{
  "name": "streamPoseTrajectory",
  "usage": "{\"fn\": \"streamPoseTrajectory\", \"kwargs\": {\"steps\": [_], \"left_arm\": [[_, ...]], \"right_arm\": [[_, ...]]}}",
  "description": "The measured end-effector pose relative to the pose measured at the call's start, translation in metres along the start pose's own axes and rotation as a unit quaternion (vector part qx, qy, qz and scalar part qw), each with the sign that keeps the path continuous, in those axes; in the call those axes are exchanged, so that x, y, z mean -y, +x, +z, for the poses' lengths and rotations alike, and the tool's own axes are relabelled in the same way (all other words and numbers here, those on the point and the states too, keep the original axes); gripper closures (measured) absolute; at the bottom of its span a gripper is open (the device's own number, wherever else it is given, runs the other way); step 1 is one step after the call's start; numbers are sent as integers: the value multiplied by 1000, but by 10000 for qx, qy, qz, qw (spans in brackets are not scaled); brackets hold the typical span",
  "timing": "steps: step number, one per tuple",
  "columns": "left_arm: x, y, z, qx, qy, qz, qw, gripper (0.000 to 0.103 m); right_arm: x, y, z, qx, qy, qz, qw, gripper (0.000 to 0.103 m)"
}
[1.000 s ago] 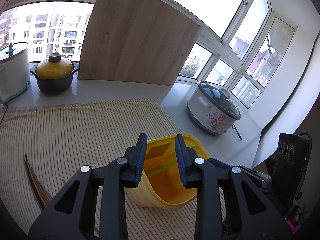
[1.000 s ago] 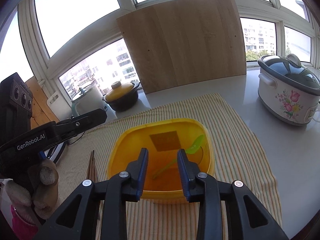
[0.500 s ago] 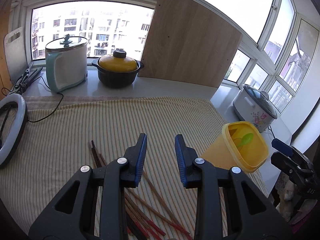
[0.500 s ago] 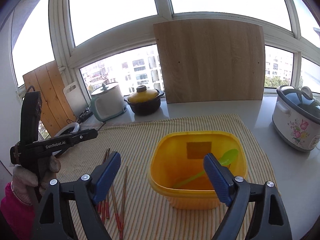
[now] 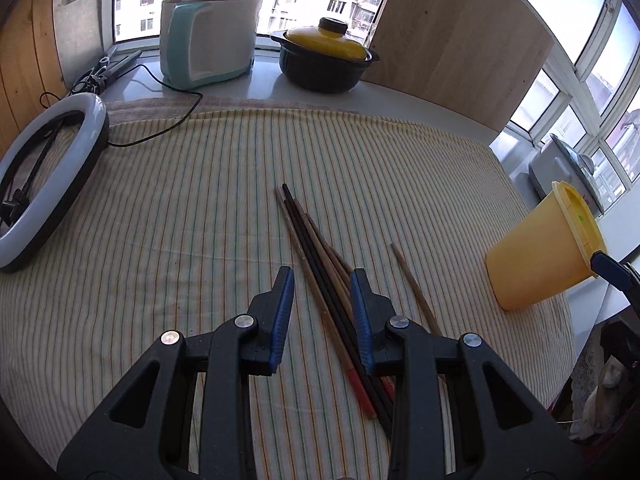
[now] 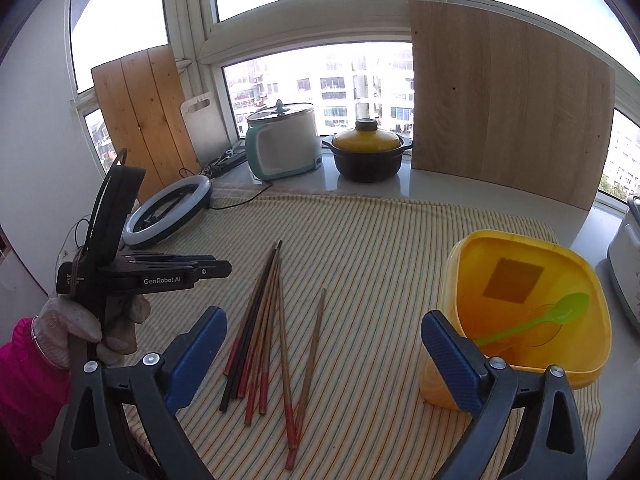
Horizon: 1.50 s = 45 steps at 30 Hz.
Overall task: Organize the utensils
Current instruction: 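Grasp a wooden chopstick with the right tool while the left tool grasps another chopstick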
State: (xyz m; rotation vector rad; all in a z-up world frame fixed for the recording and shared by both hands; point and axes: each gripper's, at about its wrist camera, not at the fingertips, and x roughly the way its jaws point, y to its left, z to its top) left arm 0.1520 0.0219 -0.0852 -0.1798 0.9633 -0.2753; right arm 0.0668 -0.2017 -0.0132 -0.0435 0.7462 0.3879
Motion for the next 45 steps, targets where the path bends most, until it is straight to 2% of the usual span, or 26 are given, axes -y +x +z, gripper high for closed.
{"fn": "streamPoseTrajectory", "kwargs": {"steps": [8, 12, 17, 21, 22, 26, 36, 45], "left_arm": [[-9, 41, -3, -670, -183, 115, 9975, 75], [-9, 50, 2, -757, -299, 108, 9966, 75], [-9, 58, 9, -787, -354, 186, 9961, 76], [-7, 65, 10, -835, -293, 319, 9956, 82], [-6, 67, 11, -836, -279, 361, 9955, 85], [-5, 69, 13, -833, -271, 409, 9953, 85], [-7, 76, 17, -778, -224, 527, 9953, 90], [-12, 78, 19, -790, -149, 520, 9954, 93]], "right_arm": [[-1, 51, -20, -1055, 383, 269, 9933, 21], [0, 68, -25, -1327, 538, 313, 9892, 35], [-1, 79, -24, -1477, 520, 250, 9874, 47], [-1, 87, -23, -1598, 497, 179, 9857, 59], [-1, 88, -22, -1621, 484, 170, 9854, 60], [-4, 92, -20, -1664, 386, 97, 9853, 62], [-7, 118, -13, -1935, 278, -56, 9807, 74], [-5, 147, -10, -2211, 294, -276, 9744, 79]]}}
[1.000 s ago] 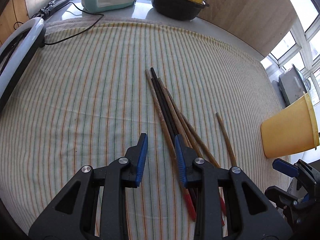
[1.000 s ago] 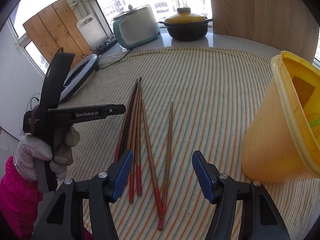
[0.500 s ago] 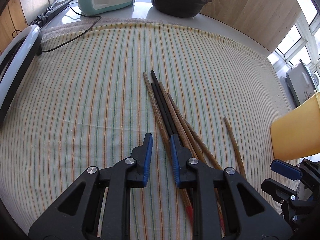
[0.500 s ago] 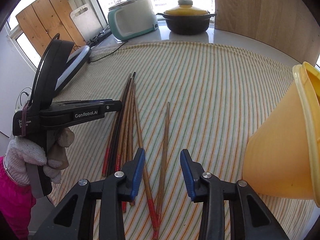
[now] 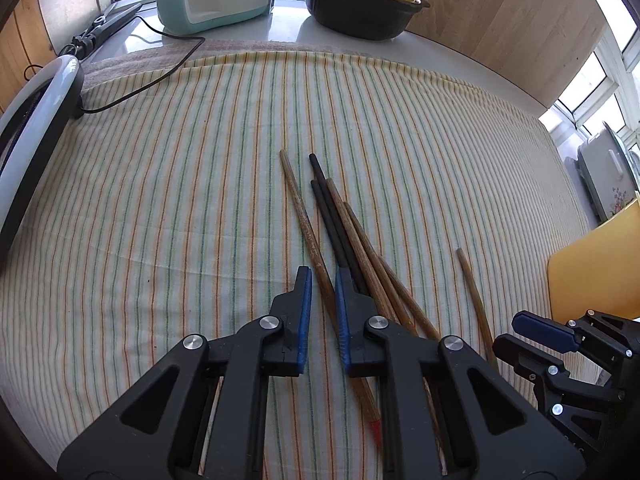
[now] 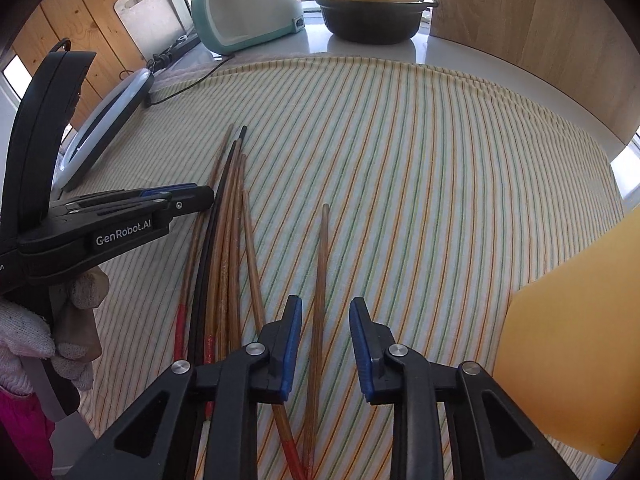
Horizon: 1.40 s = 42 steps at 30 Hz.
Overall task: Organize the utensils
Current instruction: 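Grasp a wooden chopstick with the right tool while the left tool grasps another chopstick, then lift both chopsticks upright and carry them over the yellow bin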
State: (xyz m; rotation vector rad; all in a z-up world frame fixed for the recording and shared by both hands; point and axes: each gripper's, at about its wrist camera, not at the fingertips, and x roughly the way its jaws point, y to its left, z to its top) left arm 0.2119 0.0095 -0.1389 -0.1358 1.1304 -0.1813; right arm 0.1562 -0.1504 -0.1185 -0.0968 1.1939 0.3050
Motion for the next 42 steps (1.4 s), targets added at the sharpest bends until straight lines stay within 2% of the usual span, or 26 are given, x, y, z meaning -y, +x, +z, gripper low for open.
{"fn": "streamPoseTrajectory", "kwargs": {"steps": [8, 17, 18, 21, 26, 31, 35, 42], "left_arm": [[1, 4, 1, -68, 19, 116, 9999, 94], [-1, 5, 5, 79, 38, 18, 10000, 95], [-3, 4, 4, 78, 16, -6, 10000, 96], [-8, 0, 2, 74, -53, -46, 9999, 99], [-17, -9, -6, 126, -142, -117, 9998, 99], [-22, -20, -8, 223, -231, -229, 9992, 99], [-21, -35, -11, 392, -208, -347, 9984, 99], [-11, -64, -15, 697, -145, -645, 9954, 99]], "right_arm": [[7, 14, 12, -193, 16, -163, 9997, 80], [-5, 21, 11, -365, -201, -159, 9990, 84], [-9, 21, 11, -332, -311, -263, 9986, 85], [-13, 21, 10, -310, -445, -338, 9980, 98], [-5, 20, 9, -275, -289, -222, 9990, 98], [1, 8, 9, -83, -146, -141, 9998, 99], [4, -13, 10, 230, -137, -191, 9995, 99], [11, -47, 7, 699, 16, -23, 9976, 99]]}}
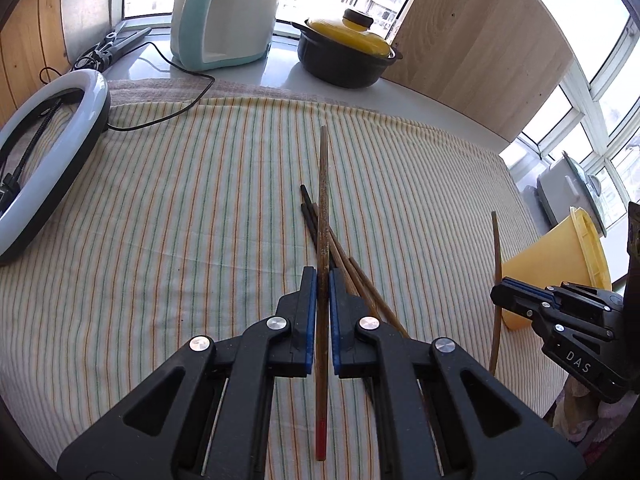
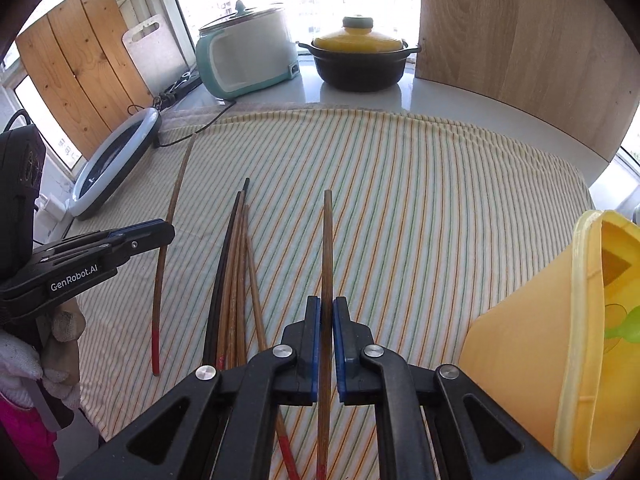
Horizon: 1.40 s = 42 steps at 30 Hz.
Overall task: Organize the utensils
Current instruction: 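Lift both chopsticks upright and carry them over the yellow bin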
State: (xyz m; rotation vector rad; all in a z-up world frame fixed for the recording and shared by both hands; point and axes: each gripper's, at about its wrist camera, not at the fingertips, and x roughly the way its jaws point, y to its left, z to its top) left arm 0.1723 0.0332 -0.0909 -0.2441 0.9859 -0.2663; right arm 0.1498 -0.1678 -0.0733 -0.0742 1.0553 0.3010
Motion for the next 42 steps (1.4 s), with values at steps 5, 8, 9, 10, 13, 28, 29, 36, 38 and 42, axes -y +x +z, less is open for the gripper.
{"fn": "streamPoseTrajectory", "kwargs": {"steps": [5, 8, 9, 10, 13, 28, 29, 36, 38, 42], "left_arm": [[11, -19, -2, 180, 114, -135, 9997, 99], [19, -32, -3, 307, 217, -203, 9991, 99], [22, -36, -3, 347, 255, -205, 9989, 99], [24, -41, -3, 390, 291, -209, 9986, 99], [32, -52, -4, 479, 391, -265, 9977, 99], [84, -98, 1, 980, 811, -739, 9891, 99], [88, -100, 1, 1010, 840, -769, 9883, 99], [111, -110, 6, 1170, 996, -951, 9835, 99], [118, -111, 8, 1209, 1025, -986, 9824, 99], [129, -114, 11, 1273, 1063, -1069, 9803, 99]], "right_arm": [[2, -25, -5, 355, 45, 30, 9994, 99], [6, -41, -9, 556, 110, 102, 9983, 99], [7, -46, -9, 616, 124, 125, 9979, 99], [8, -51, -10, 674, 133, 138, 9975, 99], [10, -66, -11, 861, 145, 184, 9960, 99], [25, -135, -18, 1753, 277, 317, 9836, 99], [27, -140, -17, 1811, 294, 336, 9825, 99], [42, -177, -16, 2258, 433, 424, 9723, 99], [49, -188, -17, 2386, 510, 427, 9688, 99], [65, -206, -19, 2621, 700, 405, 9617, 99]]}}
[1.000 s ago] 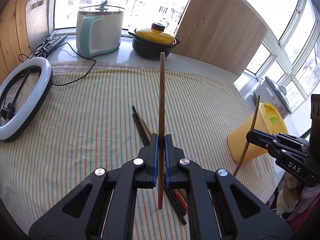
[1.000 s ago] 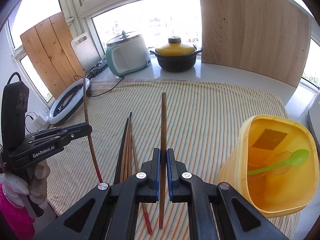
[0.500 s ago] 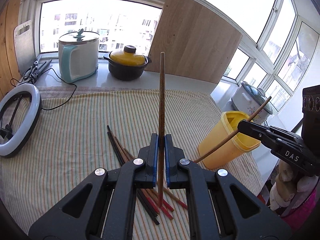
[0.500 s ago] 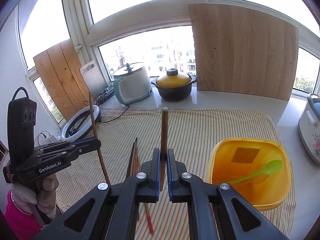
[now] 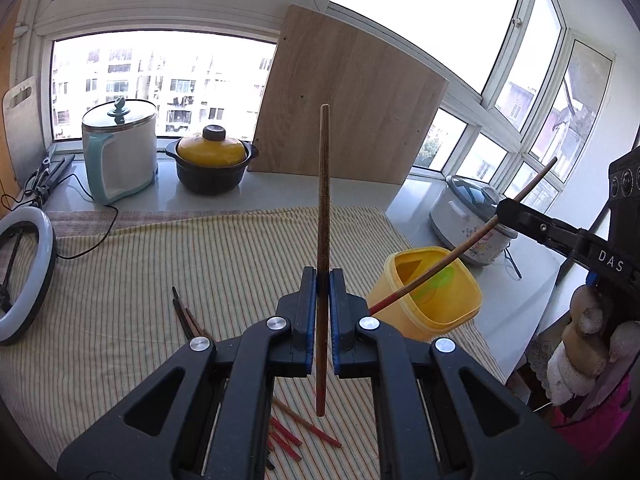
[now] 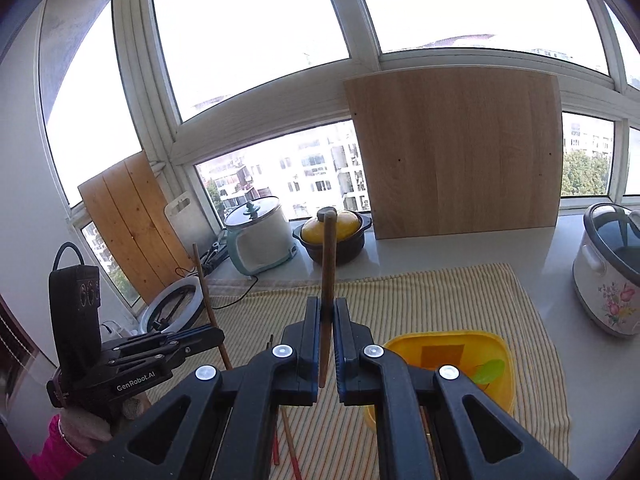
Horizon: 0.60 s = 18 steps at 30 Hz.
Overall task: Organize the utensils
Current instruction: 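Lift both chopsticks upright and carry them over the yellow bin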
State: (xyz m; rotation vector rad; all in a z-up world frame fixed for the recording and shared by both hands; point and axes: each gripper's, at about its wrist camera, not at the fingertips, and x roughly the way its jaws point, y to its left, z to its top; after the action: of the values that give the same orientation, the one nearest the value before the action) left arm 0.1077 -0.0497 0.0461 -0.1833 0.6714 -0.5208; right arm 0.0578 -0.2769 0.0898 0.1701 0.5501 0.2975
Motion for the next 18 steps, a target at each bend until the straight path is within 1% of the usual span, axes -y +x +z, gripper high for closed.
{"fn": "streamPoseTrajectory", "kwargs": {"steps": [5, 11, 14, 18], "left_arm": [[13, 5, 6, 54, 80, -32, 9999, 99], [28, 9, 13, 113, 121, -166, 9997, 99], [37, 10, 20, 189, 162, -230, 9994, 99], [50, 12, 33, 317, 164, -371, 9987, 99]], "right_arm": [[18, -21, 8, 266, 192, -93, 9994, 99], [39, -41, 14, 515, 375, -229, 9977, 99], [48, -45, 13, 531, 393, -350, 9972, 99], [59, -41, 8, 417, 424, -481, 9971, 99]]}}
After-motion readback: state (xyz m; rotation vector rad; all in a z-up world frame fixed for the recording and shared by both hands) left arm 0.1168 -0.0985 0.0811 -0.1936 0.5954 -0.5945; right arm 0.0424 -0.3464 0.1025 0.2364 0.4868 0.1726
